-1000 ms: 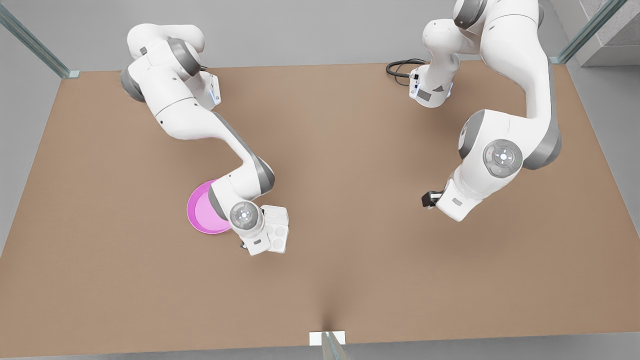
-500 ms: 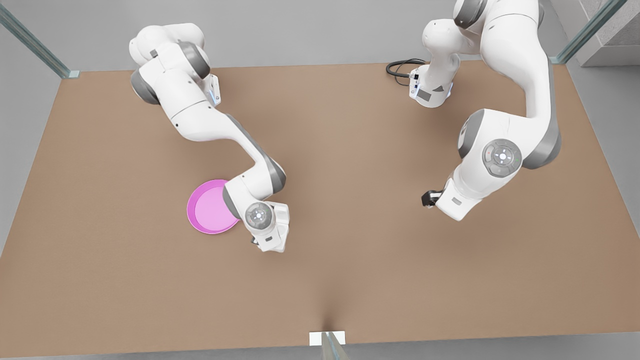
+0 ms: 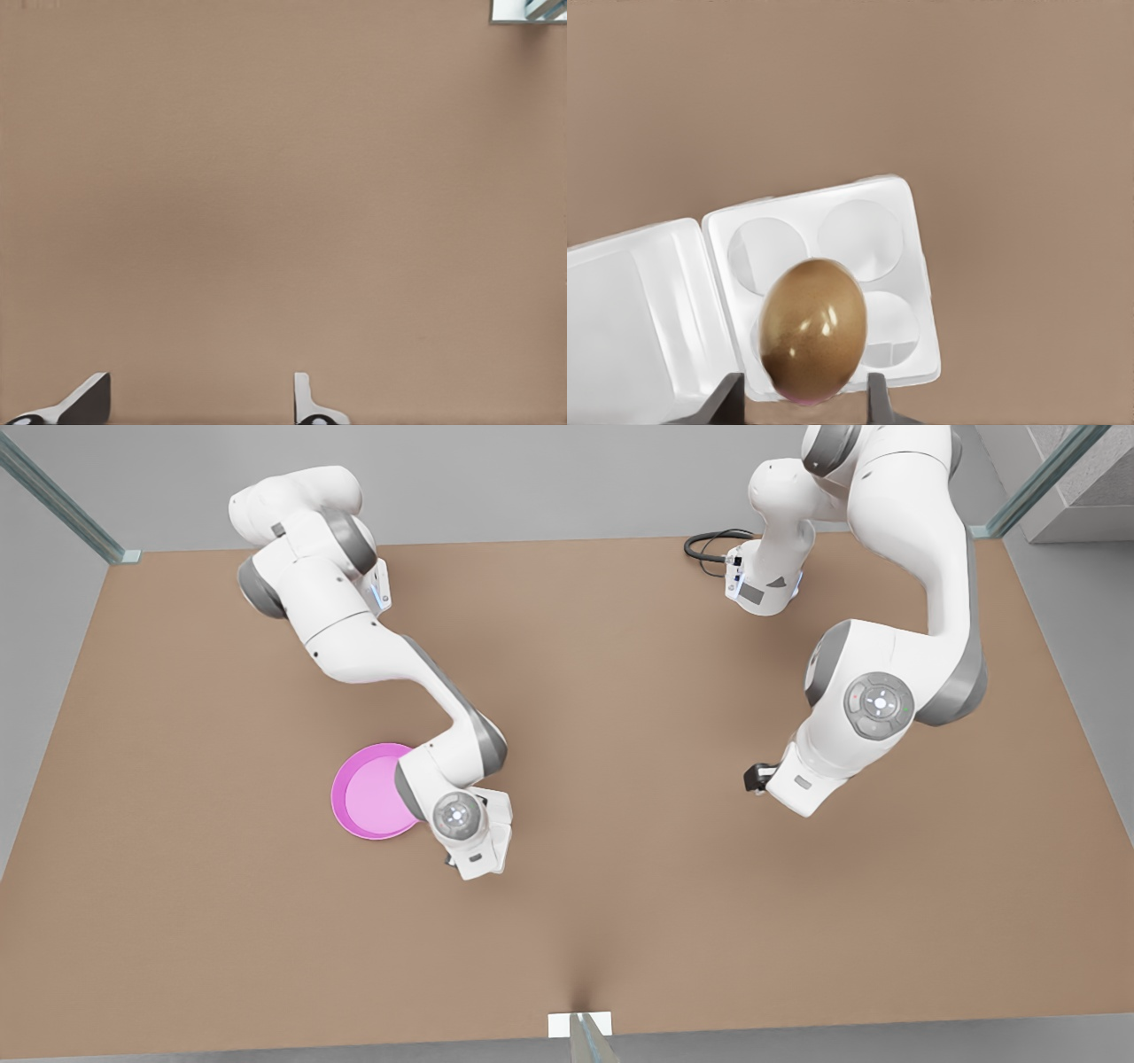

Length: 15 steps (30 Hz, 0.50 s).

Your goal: Pack egg into the box and close the box lid

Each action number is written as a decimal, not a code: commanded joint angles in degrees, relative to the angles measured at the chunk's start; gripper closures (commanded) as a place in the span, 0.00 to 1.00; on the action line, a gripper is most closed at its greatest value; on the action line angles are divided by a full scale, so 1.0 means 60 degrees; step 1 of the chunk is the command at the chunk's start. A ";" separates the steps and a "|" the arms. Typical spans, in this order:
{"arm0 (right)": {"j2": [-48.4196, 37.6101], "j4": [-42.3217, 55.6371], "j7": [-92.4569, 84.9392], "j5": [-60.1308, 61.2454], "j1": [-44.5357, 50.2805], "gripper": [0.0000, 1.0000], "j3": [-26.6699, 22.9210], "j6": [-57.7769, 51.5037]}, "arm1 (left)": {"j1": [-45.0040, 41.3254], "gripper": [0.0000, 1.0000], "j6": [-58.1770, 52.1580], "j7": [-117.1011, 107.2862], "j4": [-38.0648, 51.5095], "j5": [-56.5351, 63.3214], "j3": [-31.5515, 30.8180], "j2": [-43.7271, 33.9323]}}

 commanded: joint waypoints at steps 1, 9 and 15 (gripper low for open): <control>0.0006 0.0043 0.0375 0.0073 0.0024 0.00 -0.0021 -0.0003 | -0.0014 0.00 0.0002 -0.0038 -0.0009 0.0024 -0.0003 -0.0007; -0.0169 0.0380 -0.0314 0.0044 -0.1835 0.00 0.0082 -0.0369 | -0.1567 0.00 -0.0174 -0.2718 -0.0082 -0.0049 -0.0457 -0.0081; -0.4885 -0.4424 0.3948 0.0234 -0.4429 0.00 0.0082 -0.0105 | -0.4379 0.00 0.0002 -0.5867 -0.0521 -0.0342 -0.0515 0.0798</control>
